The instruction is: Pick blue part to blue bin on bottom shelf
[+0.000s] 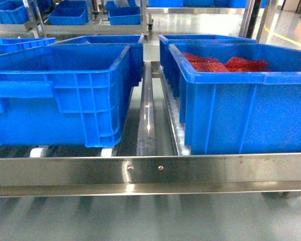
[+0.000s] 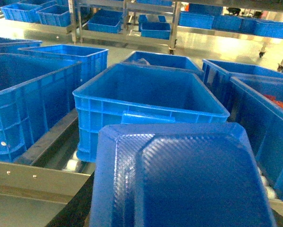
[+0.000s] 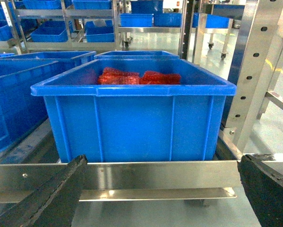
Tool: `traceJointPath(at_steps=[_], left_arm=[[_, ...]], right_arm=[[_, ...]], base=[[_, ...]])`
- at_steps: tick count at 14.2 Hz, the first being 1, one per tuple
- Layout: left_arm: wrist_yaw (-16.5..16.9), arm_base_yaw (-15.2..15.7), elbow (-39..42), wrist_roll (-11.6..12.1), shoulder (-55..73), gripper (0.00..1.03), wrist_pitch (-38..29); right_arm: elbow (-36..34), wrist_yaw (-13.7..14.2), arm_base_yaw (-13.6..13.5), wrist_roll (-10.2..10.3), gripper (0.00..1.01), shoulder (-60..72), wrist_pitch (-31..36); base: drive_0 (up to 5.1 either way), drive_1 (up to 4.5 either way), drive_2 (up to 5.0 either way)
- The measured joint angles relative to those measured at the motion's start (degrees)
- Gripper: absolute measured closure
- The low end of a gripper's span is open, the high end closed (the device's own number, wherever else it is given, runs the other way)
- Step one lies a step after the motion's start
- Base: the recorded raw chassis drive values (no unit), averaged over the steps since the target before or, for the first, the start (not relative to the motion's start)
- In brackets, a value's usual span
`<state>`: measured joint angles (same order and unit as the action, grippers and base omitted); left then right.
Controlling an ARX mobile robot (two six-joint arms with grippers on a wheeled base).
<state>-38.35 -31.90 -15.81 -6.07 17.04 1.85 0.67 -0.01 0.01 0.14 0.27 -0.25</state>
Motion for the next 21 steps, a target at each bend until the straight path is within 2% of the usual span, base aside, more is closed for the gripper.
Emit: traceJointPath(at_steps=[20, 21], left_arm=[[0.0, 0.0, 0.0, 0.0, 0.1, 0.60, 0.0], [0.0, 0.0, 0.0, 0.0, 0.1, 0.60, 0.0]], right_arm=[[0.0, 0.0, 0.0, 0.0, 0.03, 0.0, 0.0], [0.0, 0.0, 0.0, 0.0, 0.03, 0.0, 0.2]], base=[[0.0, 4.01, -3.9], [0.0, 0.00, 0.0]])
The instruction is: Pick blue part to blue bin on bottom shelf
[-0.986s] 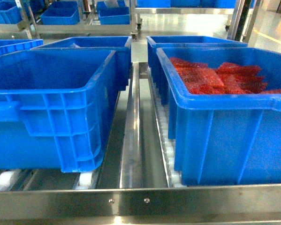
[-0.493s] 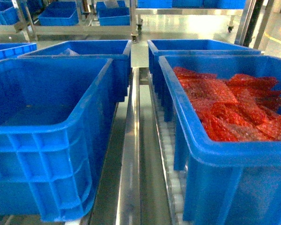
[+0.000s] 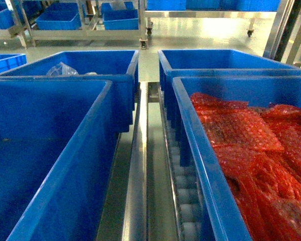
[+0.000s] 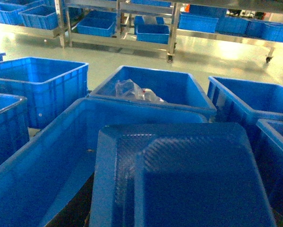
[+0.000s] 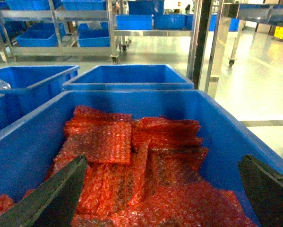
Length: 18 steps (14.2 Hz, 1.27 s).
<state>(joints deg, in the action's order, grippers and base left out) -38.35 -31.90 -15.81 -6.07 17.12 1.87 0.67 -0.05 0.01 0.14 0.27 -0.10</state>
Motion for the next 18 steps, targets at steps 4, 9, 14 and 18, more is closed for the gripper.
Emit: traceJointPath(at_steps=[4, 9, 14, 18], left_arm=[[0.0, 0.0, 0.0, 0.0, 0.0, 0.60, -0.1], [0.0, 0.0, 0.0, 0.0, 0.0, 0.60, 0.0], [0.0, 0.0, 0.0, 0.0, 0.0, 0.60, 0.0], [0.0, 0.0, 0.0, 0.0, 0.0, 0.60, 0.0]], right_arm=[[0.0, 0.1, 0.0, 0.0, 0.03, 0.0, -0.2], [0.0, 0.0, 0.0, 0.0, 0.03, 0.0, -0.2], [0.0, 0.0, 0.0, 0.0, 0.03, 0.0, -0.2], [0.0, 0.1, 0.0, 0.0, 0.03, 0.0, -0.2]], base=[[0.0, 0.00, 0.0], [0.0, 0.00, 0.0], [0.0, 0.00, 0.0], [0.0, 0.00, 0.0]])
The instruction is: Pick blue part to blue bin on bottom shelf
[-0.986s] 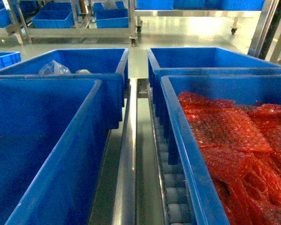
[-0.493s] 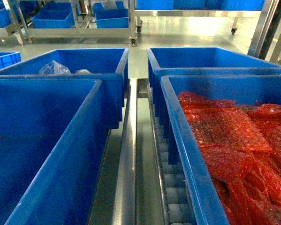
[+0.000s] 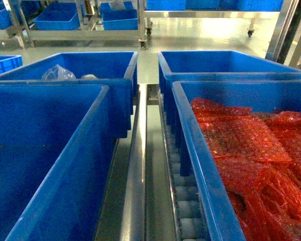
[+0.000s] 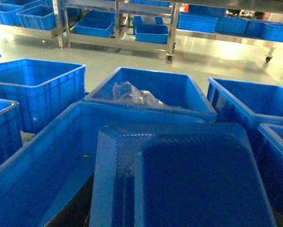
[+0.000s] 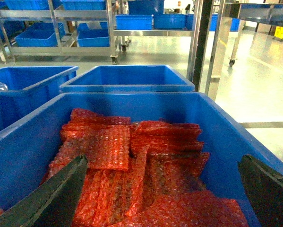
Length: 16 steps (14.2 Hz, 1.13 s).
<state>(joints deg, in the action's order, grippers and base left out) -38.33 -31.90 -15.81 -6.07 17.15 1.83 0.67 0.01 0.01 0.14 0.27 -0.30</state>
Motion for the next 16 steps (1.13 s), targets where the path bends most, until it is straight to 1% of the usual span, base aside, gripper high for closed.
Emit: traceJointPath(at_steps=[16], left_arm=[[0.0, 0.0, 0.0, 0.0, 0.0, 0.60, 0.0]], right_arm=[[0.0, 0.0, 0.0, 0.0, 0.03, 0.0, 0.0]], base=[[0.0, 0.00, 0.0]])
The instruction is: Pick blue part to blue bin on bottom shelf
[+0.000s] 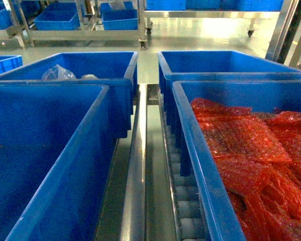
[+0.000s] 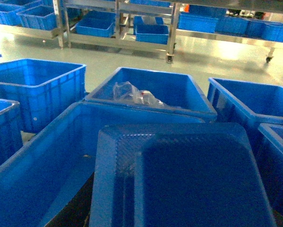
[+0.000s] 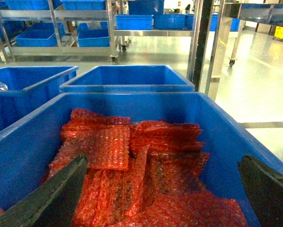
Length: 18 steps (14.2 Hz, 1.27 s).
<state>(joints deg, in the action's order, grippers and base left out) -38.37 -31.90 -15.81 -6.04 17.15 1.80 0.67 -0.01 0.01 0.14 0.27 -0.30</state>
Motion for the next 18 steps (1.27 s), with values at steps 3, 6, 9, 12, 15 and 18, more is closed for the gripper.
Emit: traceJointPath(at_steps=[3, 6, 9, 12, 15, 18], left_arm=[[-21.9, -8.9, -0.5, 3.3, 6.3, 0.60, 4.3], [-8.8, -2.6, -3.2, 2.0, 25.2, 0.60, -13.4], [2.2, 4.7, -3.5, -0.2, 42.2, 0.33, -16.7], [2.4, 4.5, -3.5, -1.1, 40.8, 0.04, -17.4], [17.1, 11.5, 8.9, 4.0, 38.0, 0.36, -46.2], [24.8, 18.3, 11.8, 5.0, 26.8, 0.75, -40.7]], right_arm=[[0.0, 0.0, 0.0, 0.0, 0.03, 0.0, 0.0], [0.0, 0.0, 0.0, 0.0, 0.03, 0.0, 0.0], [0.0, 0.0, 0.0, 0.0, 0.03, 0.0, 0.0], [0.0, 0.0, 0.0, 0.0, 0.03, 0.0, 0.0], [0.0, 0.0, 0.0, 0.0, 0.03, 0.0, 0.1], [0.0, 0.0, 0.0, 0.0, 0.03, 0.0, 0.0]], base=[[0.0, 0.00, 0.0], [0.0, 0.00, 0.0], [0.0, 0.00, 0.0], [0.0, 0.00, 0.0], [0.0, 0.00, 0.0], [0.0, 0.00, 0.0]])
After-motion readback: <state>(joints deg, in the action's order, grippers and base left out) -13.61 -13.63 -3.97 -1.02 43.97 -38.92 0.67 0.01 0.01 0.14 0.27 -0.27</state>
